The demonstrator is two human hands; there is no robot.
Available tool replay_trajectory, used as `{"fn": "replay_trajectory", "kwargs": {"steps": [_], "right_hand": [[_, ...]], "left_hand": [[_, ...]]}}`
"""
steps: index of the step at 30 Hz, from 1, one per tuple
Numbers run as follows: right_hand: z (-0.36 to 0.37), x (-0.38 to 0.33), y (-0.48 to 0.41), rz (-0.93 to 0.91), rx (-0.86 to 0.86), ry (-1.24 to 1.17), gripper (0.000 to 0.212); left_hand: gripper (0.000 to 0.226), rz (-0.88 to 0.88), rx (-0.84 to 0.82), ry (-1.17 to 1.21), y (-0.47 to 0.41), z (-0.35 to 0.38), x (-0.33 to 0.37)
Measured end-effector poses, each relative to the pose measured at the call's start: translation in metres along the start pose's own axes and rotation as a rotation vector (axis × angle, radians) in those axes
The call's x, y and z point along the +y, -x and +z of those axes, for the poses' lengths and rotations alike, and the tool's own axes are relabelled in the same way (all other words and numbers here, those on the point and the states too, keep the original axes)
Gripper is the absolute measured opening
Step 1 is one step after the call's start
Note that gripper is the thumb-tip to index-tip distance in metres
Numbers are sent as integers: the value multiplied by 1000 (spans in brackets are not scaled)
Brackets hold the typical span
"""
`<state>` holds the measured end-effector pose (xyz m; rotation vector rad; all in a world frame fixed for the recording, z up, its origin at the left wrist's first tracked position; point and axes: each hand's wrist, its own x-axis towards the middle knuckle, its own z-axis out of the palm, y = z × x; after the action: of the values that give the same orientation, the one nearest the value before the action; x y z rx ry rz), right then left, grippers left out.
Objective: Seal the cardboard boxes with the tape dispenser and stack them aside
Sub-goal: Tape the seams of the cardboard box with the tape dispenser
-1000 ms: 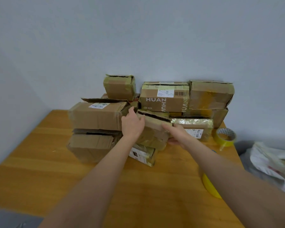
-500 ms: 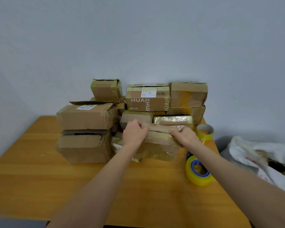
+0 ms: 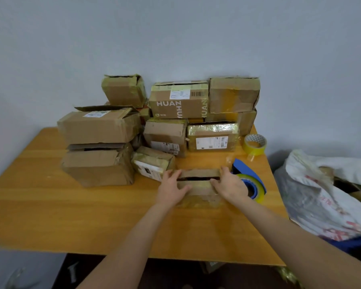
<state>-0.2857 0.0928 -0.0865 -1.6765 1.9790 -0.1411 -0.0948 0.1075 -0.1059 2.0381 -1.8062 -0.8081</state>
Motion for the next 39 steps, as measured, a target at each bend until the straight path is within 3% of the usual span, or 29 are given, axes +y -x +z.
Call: {"fn": "replay_trajectory", "kwargs": {"steps": [2, 6, 11, 15, 19, 22, 28, 35, 39], "right_hand": [[1, 2, 1, -82, 46, 38, 54], [0, 3, 2, -142, 26, 134, 43], [-6, 9, 0, -175, -28, 137, 36], [-28, 47, -12, 11, 96, 126, 47], [-33, 86, -22, 186, -23, 185, 61], [-26, 94, -30, 242, -114, 135, 52], [-22, 97, -41, 352, -81, 155, 22], [-29, 74, -48, 309, -93, -101, 36], [-27, 71, -50, 303, -210, -269, 24]], "left_hand": [[73, 61, -13, -25, 1, 1, -5], [70, 105, 15, -75, 4, 7, -8], [67, 229, 82, -328, -1, 4, -8], [68, 233, 50, -347, -4, 3, -8], [68, 223, 39, -325, -7, 1, -9], [69, 215, 31, -304, -11, -1, -10], [67, 237, 43, -274, -13, 0, -15], [67, 244, 17, -287, -13, -2, -14], [66, 258, 16, -290, -10, -3, -13]]}}
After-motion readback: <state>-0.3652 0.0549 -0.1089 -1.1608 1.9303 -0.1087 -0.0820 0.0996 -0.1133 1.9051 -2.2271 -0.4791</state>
